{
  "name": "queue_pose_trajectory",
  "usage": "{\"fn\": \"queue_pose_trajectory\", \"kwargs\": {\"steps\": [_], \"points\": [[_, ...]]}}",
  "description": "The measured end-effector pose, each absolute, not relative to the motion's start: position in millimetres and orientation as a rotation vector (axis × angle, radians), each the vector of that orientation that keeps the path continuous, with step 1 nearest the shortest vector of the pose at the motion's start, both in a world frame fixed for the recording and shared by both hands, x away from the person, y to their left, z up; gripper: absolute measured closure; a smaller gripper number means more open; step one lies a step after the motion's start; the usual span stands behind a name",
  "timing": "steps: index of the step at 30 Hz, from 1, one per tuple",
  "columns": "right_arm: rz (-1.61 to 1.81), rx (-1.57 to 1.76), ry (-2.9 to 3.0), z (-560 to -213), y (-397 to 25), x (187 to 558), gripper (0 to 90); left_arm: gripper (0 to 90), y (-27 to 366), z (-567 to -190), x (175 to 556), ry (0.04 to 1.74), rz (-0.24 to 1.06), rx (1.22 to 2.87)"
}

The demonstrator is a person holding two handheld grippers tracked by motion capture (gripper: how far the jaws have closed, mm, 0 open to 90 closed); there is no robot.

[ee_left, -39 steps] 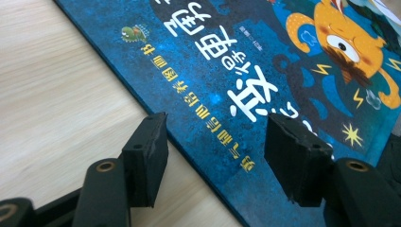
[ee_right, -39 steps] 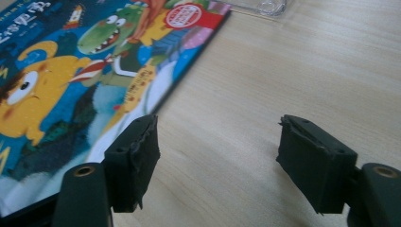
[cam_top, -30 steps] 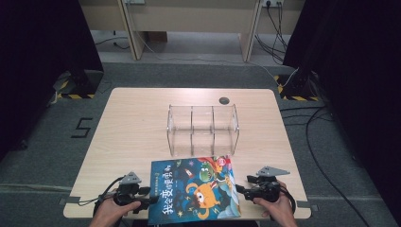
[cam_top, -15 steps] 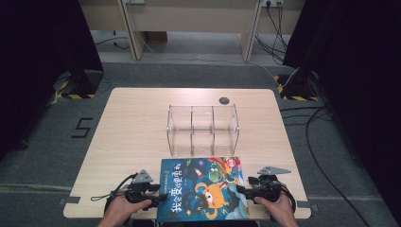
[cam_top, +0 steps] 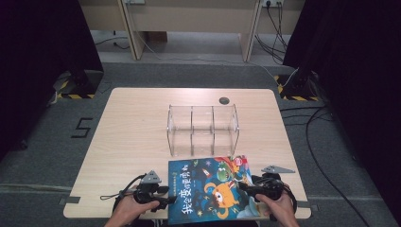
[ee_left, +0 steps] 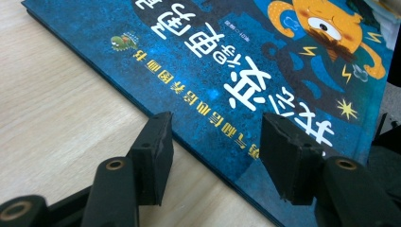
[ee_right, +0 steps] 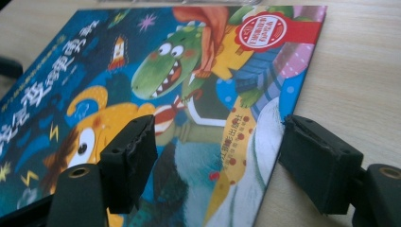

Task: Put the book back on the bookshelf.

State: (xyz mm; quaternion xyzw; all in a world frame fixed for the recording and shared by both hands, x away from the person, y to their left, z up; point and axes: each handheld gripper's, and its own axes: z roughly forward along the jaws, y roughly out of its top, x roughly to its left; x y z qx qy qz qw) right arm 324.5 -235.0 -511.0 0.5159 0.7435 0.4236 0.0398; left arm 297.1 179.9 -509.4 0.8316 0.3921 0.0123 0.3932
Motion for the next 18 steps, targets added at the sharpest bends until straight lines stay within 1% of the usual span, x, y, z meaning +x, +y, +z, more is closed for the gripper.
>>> {"fn": "queue_pose_trajectory", "kwargs": {"steps": [1, 2, 4, 7, 11, 13, 15, 16, 18], "points": [[1.298, 1.581, 2.278, -511.0, -235.0, 324.5, 29.1, 44.5, 179.1, -509.5, 296.9, 0.994, 0.032, 2.111], [1.339, 1.697, 2.221, -510.6, -238.6, 325.3, 31.1, 43.9, 178.9, -509.9, 296.6, 0.996, 0.029, 2.103], [1.394, 1.763, 2.182, -511.8, -242.0, 326.1, 31.1, 44.3, 178.8, -510.3, 295.8, 0.988, 0.035, 2.103], [1.418, 1.785, 2.160, -512.7, -243.2, 325.5, 31.0, 44.3, 178.4, -510.3, 295.9, 0.983, 0.035, 2.106], [1.351, 1.749, 2.185, -510.5, -238.8, 325.1, 31.0, 44.2, 180.5, -510.0, 299.3, 1.002, -0.014, 2.089], [1.377, 1.790, 2.157, -510.9, -240.3, 323.9, 31.1, 43.9, 180.2, -510.0, 299.1, 1.004, -0.017, 2.085], [1.442, 1.864, 2.094, -513.2, -244.0, 322.9, 31.2, 42.9, 178.1, -509.4, 298.3, 0.999, -0.001, 2.098], [1.492, 1.933, 2.043, -514.5, -246.1, 321.6, 31.1, 40.1, 176.5, -508.7, 297.9, 0.988, 0.008, 2.115], [1.517, 1.949, 2.022, -515.6, -247.4, 321.4, 31.1, 37.9, 174.6, -508.0, 297.8, 0.977, 0.011, 2.132]]}}
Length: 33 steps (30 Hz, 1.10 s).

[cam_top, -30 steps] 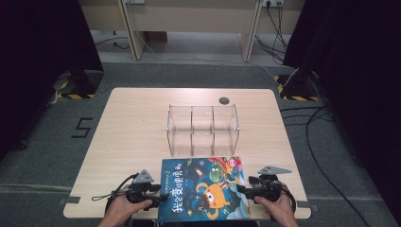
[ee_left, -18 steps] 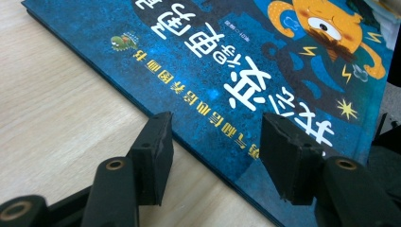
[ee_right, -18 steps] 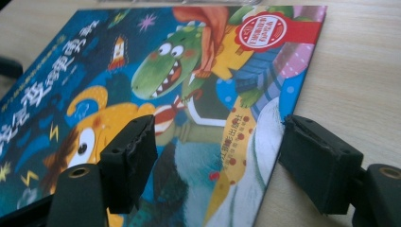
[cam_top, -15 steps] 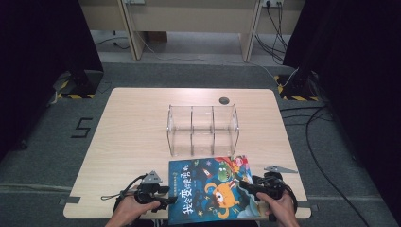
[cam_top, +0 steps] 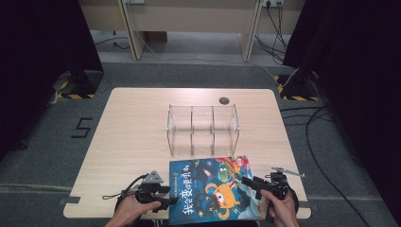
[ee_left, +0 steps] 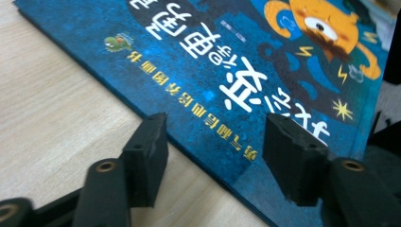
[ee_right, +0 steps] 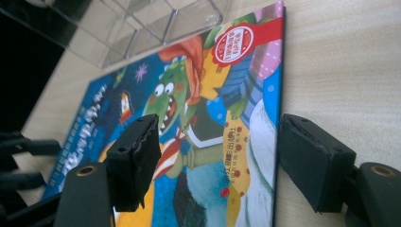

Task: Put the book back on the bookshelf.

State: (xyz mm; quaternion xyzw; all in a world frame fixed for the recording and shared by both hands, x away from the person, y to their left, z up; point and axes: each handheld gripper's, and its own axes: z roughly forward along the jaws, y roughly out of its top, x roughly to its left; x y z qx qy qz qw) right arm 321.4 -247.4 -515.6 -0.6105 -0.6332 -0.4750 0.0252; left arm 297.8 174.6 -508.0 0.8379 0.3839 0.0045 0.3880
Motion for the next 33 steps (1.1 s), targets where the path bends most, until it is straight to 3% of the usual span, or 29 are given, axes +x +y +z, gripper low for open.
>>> {"fn": "queue_pose_trajectory", "kwargs": {"steps": [8, 13, 18, 23, 33], "points": [[-1.516, -1.868, -1.765, -522.0, -256.0, 319.6, 31.3, 38.8, 179.7, -509.5, 301.2, 1.008, -0.051, 2.080], [-1.519, -1.855, -1.757, -524.4, -259.4, 316.8, 37.8, 39.0, 177.0, -509.0, 299.1, 0.984, -0.012, 2.108], [-1.504, -1.780, -1.873, -524.4, -257.2, 308.3, 55.6, 39.4, 178.3, -510.1, 300.6, 0.988, -0.030, 2.088], [-1.490, -1.653, -2.174, -510.9, -254.3, 306.8, 51.3, 39.8, 178.6, -510.8, 300.4, 0.982, -0.027, 2.083], [-1.599, -1.556, -2.267, -502.2, -255.9, 297.8, 51.2, 39.2, 178.0, -512.5, 299.2, 0.977, -0.019, 2.065]]}}
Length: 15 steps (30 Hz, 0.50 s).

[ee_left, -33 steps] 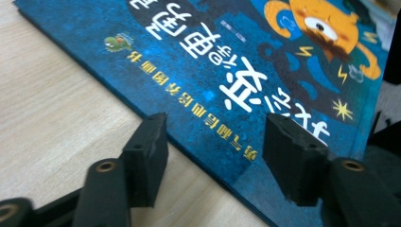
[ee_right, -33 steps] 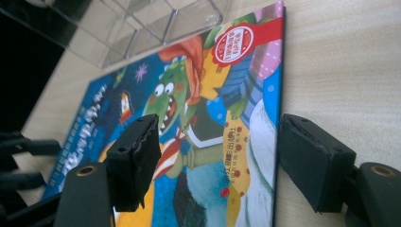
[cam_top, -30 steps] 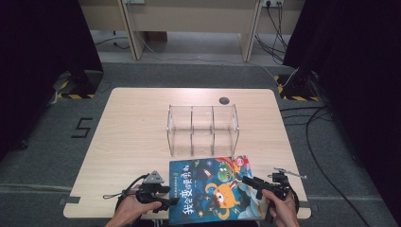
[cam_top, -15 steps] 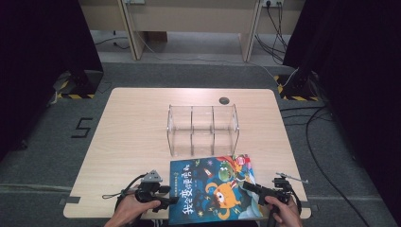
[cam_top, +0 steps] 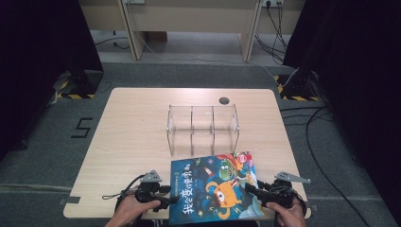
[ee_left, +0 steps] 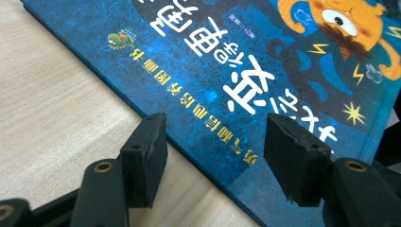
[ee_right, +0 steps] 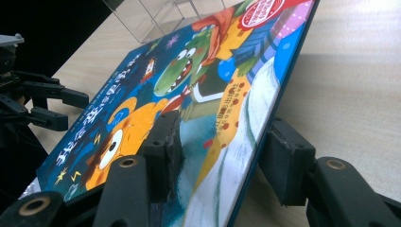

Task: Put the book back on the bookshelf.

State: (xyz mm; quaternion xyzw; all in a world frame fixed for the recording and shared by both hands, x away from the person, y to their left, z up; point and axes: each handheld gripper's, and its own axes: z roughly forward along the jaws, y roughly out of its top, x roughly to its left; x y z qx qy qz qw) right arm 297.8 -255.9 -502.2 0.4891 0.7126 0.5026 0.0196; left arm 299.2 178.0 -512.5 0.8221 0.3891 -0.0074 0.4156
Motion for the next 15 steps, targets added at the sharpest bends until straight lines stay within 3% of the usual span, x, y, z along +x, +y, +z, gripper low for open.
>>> {"fn": "queue_pose_trajectory", "kwargs": {"steps": [7, 11, 15], "points": [[1.533, 1.419, 2.189, -498.4, -258.5, 292.6, 50.4, 33.4, 175.6, -512.6, 298.5, 0.968, 0.020, 2.076], [1.423, 1.336, 2.203, -496.0, -257.9, 289.8, 49.6, 26.4, 175.1, -513.1, 299.4, 0.977, -0.046, 2.048], [1.369, 1.278, 2.252, -496.6, -251.4, 288.7, 49.3, 32.5, 169.6, -511.2, 296.9, 0.956, -0.078, 2.071]]}}
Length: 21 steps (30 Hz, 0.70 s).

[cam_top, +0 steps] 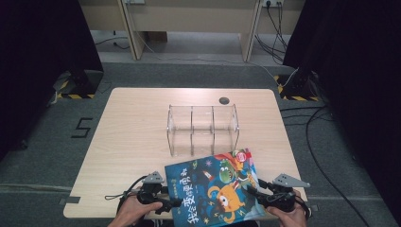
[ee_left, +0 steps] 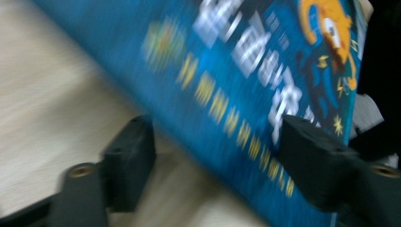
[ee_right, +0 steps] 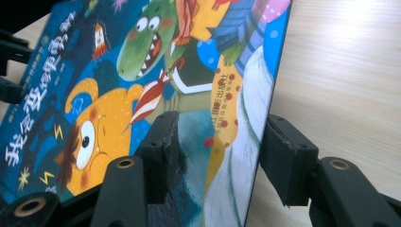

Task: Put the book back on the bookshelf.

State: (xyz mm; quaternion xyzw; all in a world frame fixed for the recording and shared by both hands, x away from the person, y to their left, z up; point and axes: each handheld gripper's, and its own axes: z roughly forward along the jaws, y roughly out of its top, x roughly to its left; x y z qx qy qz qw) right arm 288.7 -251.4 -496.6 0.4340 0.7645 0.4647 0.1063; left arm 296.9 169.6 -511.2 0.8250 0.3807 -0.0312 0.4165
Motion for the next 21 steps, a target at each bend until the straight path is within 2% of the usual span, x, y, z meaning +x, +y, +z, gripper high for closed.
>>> {"fn": "queue_pose_trajectory", "kwargs": {"steps": [3, 8, 11, 21], "points": [[1.367, 1.345, 2.253, -500.9, -252.0, 290.0, 49.7, 36.6, 171.7, -512.0, 300.8, 1.004, -0.117, 2.030], [1.368, 1.388, 2.253, -503.0, -253.4, 290.7, 49.6, 38.4, 172.3, -510.3, 301.2, 1.011, -0.102, 2.017], [1.375, 1.396, 2.246, -503.3, -254.8, 290.8, 49.6, 43.0, 174.6, -508.0, 302.8, 1.022, -0.086, 1.977], [1.388, 1.456, 2.235, -505.2, -257.0, 292.4, 49.5, 43.9, 175.0, -503.5, 305.2, 1.026, -0.047, 1.954]]}}
